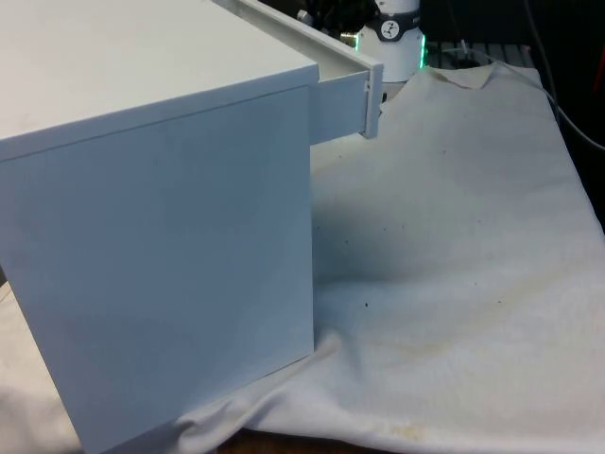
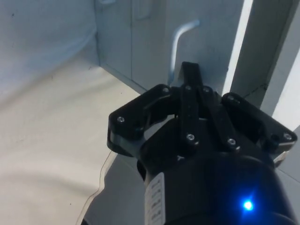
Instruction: Open the drawer, then close it.
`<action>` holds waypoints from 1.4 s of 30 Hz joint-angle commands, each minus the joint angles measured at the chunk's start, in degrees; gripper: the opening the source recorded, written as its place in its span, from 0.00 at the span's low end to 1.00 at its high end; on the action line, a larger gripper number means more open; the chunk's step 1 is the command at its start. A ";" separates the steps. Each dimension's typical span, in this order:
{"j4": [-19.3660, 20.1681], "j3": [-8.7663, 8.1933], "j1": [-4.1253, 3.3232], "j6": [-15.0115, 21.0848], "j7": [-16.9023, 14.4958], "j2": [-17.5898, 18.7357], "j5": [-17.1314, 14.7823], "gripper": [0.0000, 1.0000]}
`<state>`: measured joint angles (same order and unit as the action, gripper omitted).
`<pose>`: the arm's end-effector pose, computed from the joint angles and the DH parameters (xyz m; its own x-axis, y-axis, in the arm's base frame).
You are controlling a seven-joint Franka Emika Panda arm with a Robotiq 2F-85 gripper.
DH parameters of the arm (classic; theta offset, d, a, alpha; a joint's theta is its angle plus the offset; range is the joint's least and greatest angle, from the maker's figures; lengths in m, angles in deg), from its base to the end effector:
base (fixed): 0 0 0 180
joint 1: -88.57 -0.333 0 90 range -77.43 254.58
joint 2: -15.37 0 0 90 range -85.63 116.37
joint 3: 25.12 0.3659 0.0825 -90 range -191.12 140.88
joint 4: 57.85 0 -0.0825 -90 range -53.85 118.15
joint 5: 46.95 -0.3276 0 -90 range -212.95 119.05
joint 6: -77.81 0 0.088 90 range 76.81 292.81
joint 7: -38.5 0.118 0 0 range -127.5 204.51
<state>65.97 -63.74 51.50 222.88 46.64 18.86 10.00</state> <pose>0.5319 -0.0045 0.4799 0.8052 0.5861 0.0904 0.3752 -0.6215 0.6877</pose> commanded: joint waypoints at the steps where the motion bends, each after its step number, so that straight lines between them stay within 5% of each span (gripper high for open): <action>1: -0.29 -0.17 0.06 0.17 -0.34 0.17 -0.34 0.00; 2: -0.57 -0.46 0.57 1.15 -1.60 0.74 -1.49 0.00; 8: -2.69 -1.78 0.80 2.23 -3.44 2.81 -4.01 0.00; 9: -2.52 -1.72 0.34 1.38 -2.29 2.41 -2.92 0.00; 10: -3.04 -1.95 0.86 2.41 -3.67 3.21 -4.35 0.00; 16: -5.21 -3.21 1.32 3.90 -4.93 5.90 -6.88 0.00; 17: -5.10 -3.38 0.74 3.04 -3.78 5.56 -5.79 0.00; 18: -5.50 -3.38 1.43 4.13 -5.16 6.25 -7.28 0.00; 24: -7.68 -4.58 1.89 5.44 -6.65 8.94 -10.20 0.00; 26: -8.31 -5.33 1.26 4.98 -6.07 9.57 -10.20 0.00; 27: -8.54 -5.04 2.01 5.90 -7.39 10.08 -11.57 0.00; 33: -10.31 -5.84 2.52 6.70 -8.77 12.20 -14.21 0.00; 34: -10.37 -6.36 1.78 5.96 -7.73 12.20 -13.41 0.00; 35: -10.54 -5.96 2.58 6.70 -8.94 12.43 -14.61 0.00; 42: -9.91 -6.53 0.80 4.98 -8.08 10.37 -14.67 0.00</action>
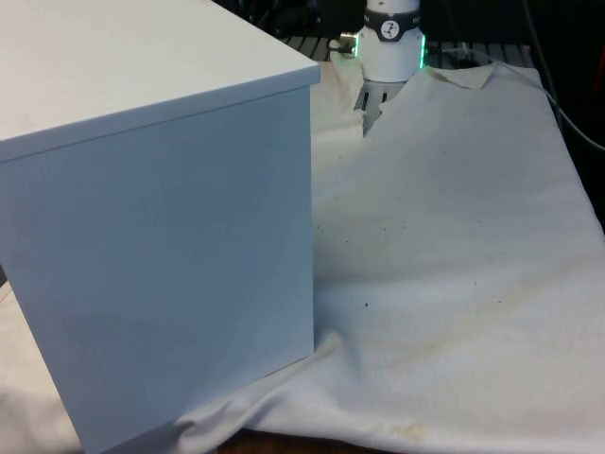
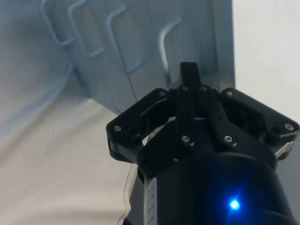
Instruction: Open the drawer, then close it.
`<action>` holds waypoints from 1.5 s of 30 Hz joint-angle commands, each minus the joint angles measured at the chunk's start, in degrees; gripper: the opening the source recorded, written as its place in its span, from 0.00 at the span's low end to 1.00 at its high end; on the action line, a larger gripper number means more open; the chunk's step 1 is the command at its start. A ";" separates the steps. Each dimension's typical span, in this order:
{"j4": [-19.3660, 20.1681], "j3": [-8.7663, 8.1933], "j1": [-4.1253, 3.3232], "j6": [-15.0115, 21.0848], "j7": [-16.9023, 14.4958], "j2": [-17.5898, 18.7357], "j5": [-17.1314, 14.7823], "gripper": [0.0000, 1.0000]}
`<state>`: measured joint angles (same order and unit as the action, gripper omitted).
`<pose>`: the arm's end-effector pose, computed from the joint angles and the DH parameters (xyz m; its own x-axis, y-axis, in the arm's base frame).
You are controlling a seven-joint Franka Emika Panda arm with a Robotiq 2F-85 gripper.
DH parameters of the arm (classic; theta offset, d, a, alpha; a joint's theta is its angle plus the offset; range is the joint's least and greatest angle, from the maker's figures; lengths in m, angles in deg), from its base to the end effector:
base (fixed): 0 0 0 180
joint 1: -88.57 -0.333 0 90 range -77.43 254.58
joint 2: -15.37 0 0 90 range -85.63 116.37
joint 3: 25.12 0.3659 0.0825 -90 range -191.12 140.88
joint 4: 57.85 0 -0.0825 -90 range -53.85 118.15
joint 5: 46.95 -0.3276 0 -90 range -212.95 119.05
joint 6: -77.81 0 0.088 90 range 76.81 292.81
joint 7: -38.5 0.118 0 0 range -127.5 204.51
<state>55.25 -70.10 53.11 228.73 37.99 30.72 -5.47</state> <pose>0.5970 -0.0462 0.4863 0.8499 0.5049 0.1507 0.2814 -0.6767 0.6804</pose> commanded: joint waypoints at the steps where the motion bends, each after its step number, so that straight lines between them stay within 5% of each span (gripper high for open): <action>1: 0.17 0.11 -0.11 -0.23 0.06 -0.40 0.00 0.00; 2: 1.03 -0.11 -0.97 -1.09 0.80 -1.95 1.03 0.00; 5: 1.78 0.23 -1.43 -2.06 1.49 -3.38 1.66 0.00; 10: 3.32 1.20 -2.06 -3.78 3.15 -6.19 3.21 0.00; 11: 2.81 1.66 -1.49 -3.55 2.01 -5.44 1.66 0.00; 12: 3.67 1.43 -2.18 -4.13 3.55 -6.70 3.55 0.00; 16: 4.98 2.64 -2.41 -5.44 5.33 -8.77 5.04 0.00; 19: 5.10 3.55 -2.01 -5.84 5.10 -8.88 4.30 0.00; 23: 6.76 4.35 -2.64 -7.28 7.68 -11.23 6.88 0.00; 35: 10.31 8.31 -2.46 -10.60 12.66 -15.70 10.03 0.00; 45: 10.60 8.65 -2.29 -10.71 12.66 -15.93 9.80 0.00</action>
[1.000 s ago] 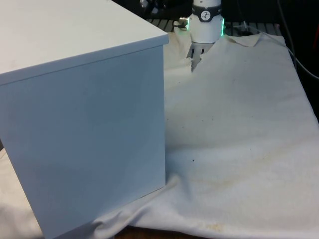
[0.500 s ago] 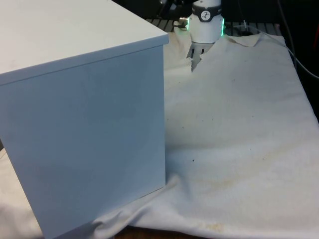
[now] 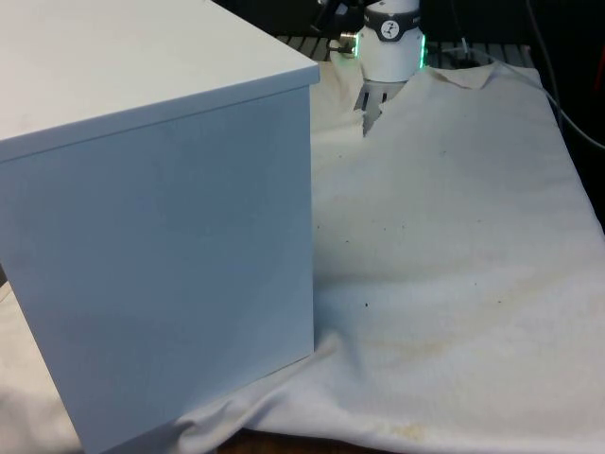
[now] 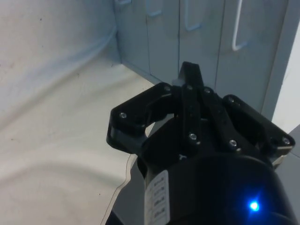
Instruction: Open the drawer, then close it.
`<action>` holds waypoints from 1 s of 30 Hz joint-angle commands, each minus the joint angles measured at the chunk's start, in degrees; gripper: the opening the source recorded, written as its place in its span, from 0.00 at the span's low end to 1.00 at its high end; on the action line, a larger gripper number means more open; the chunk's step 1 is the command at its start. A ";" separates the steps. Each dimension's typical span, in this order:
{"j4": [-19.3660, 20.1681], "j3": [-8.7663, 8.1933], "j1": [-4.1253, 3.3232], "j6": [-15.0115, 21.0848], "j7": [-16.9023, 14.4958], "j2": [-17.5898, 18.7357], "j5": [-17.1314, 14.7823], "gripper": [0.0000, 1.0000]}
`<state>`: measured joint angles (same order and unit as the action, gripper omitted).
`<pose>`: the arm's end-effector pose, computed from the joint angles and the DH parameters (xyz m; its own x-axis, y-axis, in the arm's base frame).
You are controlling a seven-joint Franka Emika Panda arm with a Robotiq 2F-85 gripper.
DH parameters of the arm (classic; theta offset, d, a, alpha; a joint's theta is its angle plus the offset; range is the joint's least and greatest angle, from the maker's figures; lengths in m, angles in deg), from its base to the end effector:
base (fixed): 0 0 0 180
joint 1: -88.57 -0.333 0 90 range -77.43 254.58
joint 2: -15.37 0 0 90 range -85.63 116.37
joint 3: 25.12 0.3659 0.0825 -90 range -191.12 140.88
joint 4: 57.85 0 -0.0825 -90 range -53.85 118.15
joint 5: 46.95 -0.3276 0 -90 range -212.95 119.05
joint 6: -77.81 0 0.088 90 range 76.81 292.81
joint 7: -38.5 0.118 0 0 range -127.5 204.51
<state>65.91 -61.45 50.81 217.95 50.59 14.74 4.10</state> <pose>0.5186 0.0056 0.5041 0.8606 0.4725 0.1901 0.2678 -0.7373 0.6202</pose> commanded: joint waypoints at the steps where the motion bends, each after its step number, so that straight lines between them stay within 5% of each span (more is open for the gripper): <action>1: 0.00 0.00 0.00 0.00 0.00 0.00 0.00 0.00; 18: 0.00 0.00 0.00 0.00 0.00 0.00 0.06 0.00; 30: 0.00 0.00 0.00 0.00 0.00 0.00 0.00 0.70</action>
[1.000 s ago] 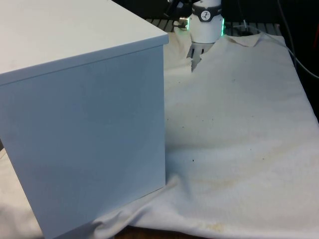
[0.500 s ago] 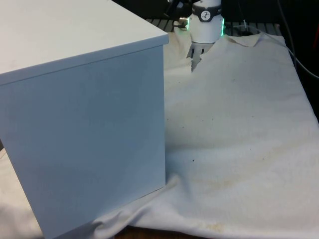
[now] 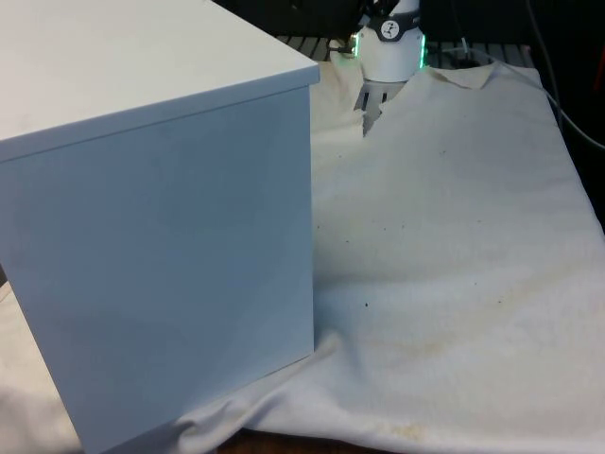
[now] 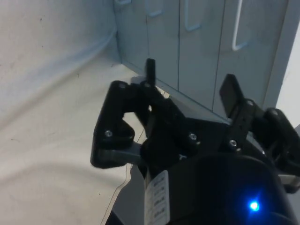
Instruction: Open the drawer, then close it.
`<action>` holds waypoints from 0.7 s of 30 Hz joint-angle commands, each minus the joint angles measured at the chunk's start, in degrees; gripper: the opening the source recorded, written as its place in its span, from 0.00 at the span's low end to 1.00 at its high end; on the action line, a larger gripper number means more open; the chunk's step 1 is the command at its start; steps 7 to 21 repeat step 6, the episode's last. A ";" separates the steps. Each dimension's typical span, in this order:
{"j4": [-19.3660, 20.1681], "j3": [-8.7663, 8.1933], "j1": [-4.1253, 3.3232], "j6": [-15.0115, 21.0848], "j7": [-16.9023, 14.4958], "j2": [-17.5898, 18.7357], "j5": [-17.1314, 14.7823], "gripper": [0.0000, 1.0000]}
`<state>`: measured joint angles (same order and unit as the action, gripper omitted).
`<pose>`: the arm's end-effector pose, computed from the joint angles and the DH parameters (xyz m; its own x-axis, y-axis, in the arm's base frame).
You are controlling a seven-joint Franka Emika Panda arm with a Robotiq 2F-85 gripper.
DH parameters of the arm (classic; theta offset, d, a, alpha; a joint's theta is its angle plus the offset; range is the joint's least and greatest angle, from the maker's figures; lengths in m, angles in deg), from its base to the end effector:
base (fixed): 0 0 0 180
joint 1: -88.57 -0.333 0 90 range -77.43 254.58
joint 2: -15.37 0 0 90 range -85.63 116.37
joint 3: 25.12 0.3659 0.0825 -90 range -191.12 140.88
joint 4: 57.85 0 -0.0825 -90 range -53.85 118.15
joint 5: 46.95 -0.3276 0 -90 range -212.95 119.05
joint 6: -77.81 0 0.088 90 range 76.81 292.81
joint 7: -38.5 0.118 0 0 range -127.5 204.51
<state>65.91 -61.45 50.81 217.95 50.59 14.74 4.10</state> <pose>0.5186 0.0056 0.5041 0.8606 0.4725 0.1901 0.2678 -0.7373 0.6202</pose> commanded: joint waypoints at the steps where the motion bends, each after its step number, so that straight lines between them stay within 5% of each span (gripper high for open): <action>1: 0.00 0.00 0.00 0.00 0.00 0.00 0.00 0.75; 6: 0.00 0.00 0.00 0.00 0.00 0.00 0.00 0.96; 21: 0.00 0.00 0.00 0.00 0.00 0.00 0.00 0.96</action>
